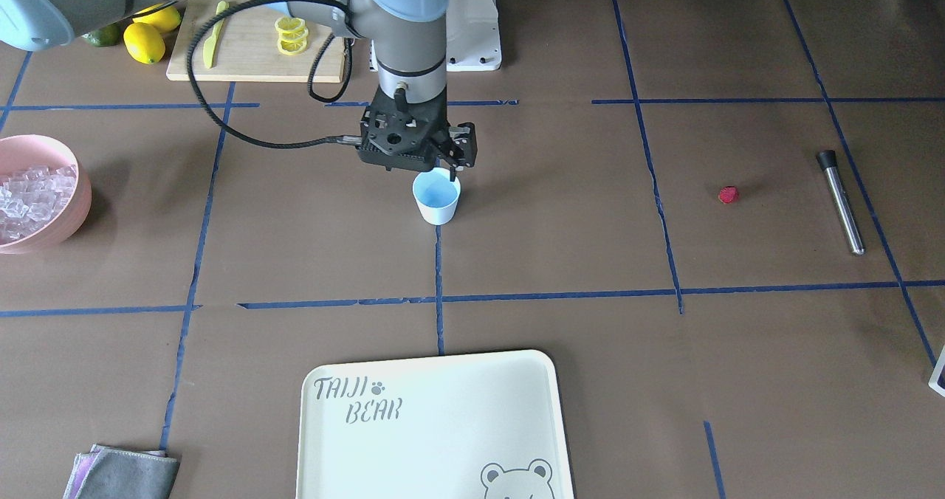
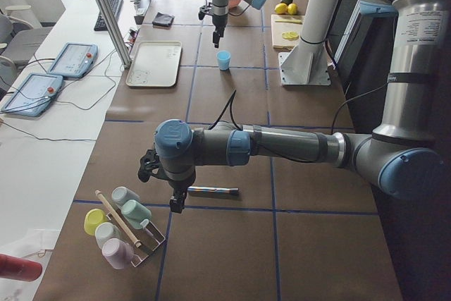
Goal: Mash ice and strawberries in cup
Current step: 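Raise the right gripper and return it to the ice bowl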
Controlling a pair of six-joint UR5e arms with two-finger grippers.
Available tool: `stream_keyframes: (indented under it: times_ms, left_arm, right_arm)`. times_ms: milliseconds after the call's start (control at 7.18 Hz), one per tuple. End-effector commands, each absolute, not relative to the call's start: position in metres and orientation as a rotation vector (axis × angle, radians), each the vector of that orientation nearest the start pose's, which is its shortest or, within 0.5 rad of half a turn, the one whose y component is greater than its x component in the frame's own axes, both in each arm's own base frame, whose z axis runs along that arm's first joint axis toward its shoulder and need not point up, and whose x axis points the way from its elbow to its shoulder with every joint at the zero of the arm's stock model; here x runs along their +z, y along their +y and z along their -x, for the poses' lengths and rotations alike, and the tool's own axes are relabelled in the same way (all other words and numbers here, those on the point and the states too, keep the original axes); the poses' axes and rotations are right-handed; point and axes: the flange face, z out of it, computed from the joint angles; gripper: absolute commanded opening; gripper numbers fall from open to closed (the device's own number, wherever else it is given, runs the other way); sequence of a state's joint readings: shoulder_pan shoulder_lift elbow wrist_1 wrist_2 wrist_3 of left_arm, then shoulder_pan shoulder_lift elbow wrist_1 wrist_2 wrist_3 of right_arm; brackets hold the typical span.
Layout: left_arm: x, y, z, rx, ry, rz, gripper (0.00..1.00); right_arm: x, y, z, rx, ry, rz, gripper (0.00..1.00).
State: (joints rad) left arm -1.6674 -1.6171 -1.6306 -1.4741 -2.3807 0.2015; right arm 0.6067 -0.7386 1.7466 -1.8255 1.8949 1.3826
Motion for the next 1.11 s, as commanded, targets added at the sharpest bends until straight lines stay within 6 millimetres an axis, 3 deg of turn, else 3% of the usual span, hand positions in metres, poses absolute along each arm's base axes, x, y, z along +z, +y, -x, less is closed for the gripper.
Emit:
stream_keyframes:
  times_ms: [0, 279, 418, 697, 975]
  left_arm:
    - [0.608, -0.503, 0.11, 0.107, 0.799, -0.139, 1.0]
    - [0.603, -0.502, 0.11, 0.11, 0.797, -0.148, 1.0]
    - [0.599, -0.502, 0.11, 0.113, 0.796, -0.155, 1.0]
    - [0.599, -0.501, 0.11, 0.113, 0.798, -0.156, 1.0]
    - [0.597, -0.5, 0.11, 0.114, 0.797, -0.16, 1.0]
  right_arm:
    - [0.177, -0.432, 0.361, 0.237, -0.846, -0.104, 0.99]
    - [0.247, -0.415, 0.278, 0.181, -0.779, -0.142, 0.99]
    - [0.273, -0.422, 0.238, 0.157, -0.771, -0.115, 0.99]
    - [0.344, -0.415, 0.157, 0.063, -0.716, -0.138, 0.99]
    - [0.424, -0.413, 0.104, 0.004, -0.772, -0.153, 0.99]
